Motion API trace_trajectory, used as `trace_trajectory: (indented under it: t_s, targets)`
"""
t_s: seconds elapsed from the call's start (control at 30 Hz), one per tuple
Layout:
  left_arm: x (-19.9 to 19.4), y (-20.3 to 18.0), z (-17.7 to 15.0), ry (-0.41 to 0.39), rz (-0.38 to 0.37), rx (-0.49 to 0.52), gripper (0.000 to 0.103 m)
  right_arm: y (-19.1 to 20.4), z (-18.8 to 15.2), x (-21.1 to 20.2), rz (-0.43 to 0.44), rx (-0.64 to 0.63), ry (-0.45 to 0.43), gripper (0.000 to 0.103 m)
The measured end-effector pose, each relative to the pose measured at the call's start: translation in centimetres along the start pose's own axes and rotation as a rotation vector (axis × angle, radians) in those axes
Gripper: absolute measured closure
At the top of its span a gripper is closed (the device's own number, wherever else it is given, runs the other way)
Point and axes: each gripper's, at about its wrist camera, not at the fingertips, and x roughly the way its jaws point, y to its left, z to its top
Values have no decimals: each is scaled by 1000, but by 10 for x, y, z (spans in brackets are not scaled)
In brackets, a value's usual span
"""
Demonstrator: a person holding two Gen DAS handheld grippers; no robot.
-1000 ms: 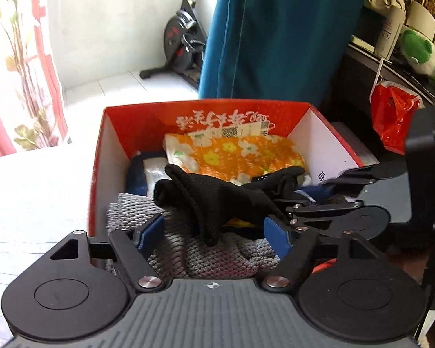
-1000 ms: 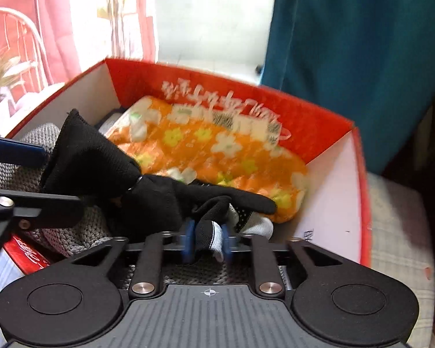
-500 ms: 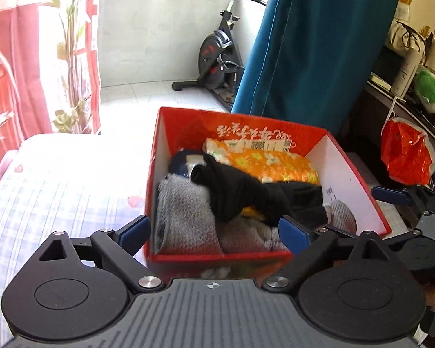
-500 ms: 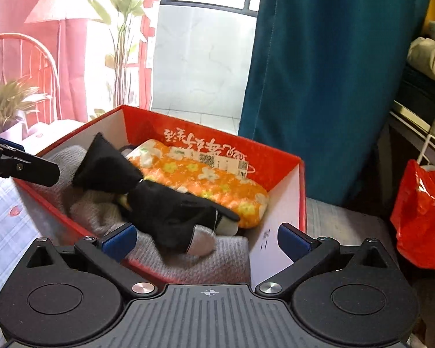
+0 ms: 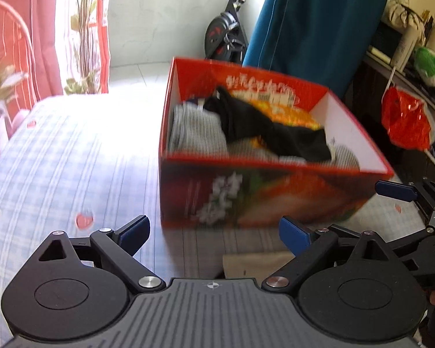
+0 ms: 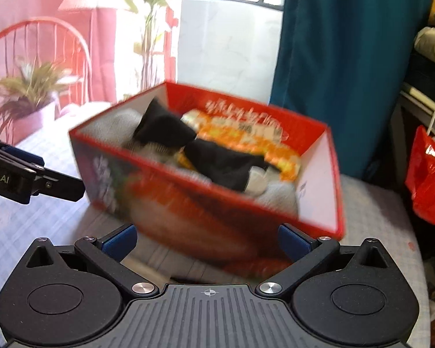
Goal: Organize soft objects
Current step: 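Move both grippers down to the white packet on the table, then close the right gripper on the white packet edge and lift it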
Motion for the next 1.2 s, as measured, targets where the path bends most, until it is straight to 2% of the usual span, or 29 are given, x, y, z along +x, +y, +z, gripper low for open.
trace_trajectory:
  t_s: [0.2, 0.3, 0.4, 0.47, 0.5, 0.53, 0.57, 0.63, 0.83, 1.07, 1.2]
  targets:
    - [13, 0, -30, 75, -25, -3, 6, 8, -24, 9, 12, 14, 69, 1]
    - [16, -2, -45, 91, -40, 15, 12, 9, -35, 10, 12, 43, 94, 1]
    - [15, -3, -59, 101, -73, 24, 24, 5, -48, 9, 29, 81, 99, 1]
    - [15, -7, -65, 100, -98, 39, 42, 3, -56, 8, 45, 102, 109, 1]
    - [16, -9, -67, 100, -110, 51, 48, 3, -59, 6, 50, 104, 108, 1]
    - [16, -9, -69, 102, -117, 62, 56, 4, -62, 6, 61, 101, 103, 4]
    - [17, -10, -72, 105, -116, 69, 59, 4, -65, 4, 73, 96, 96, 8]
    - [19, -10, -76, 110, -110, 69, 61, 7, -69, 2, 90, 85, 93, 24]
    - [28, -7, -81, 123, -135, 36, 62, 14, -80, 4, 142, 101, 128, 39]
    - [33, -3, -86, 127, -178, -33, 62, 10, -92, 10, 161, 158, 121, 37]
    - [32, -8, -89, 137, -201, -31, 62, 8, -95, 12, 174, 191, 110, 32]
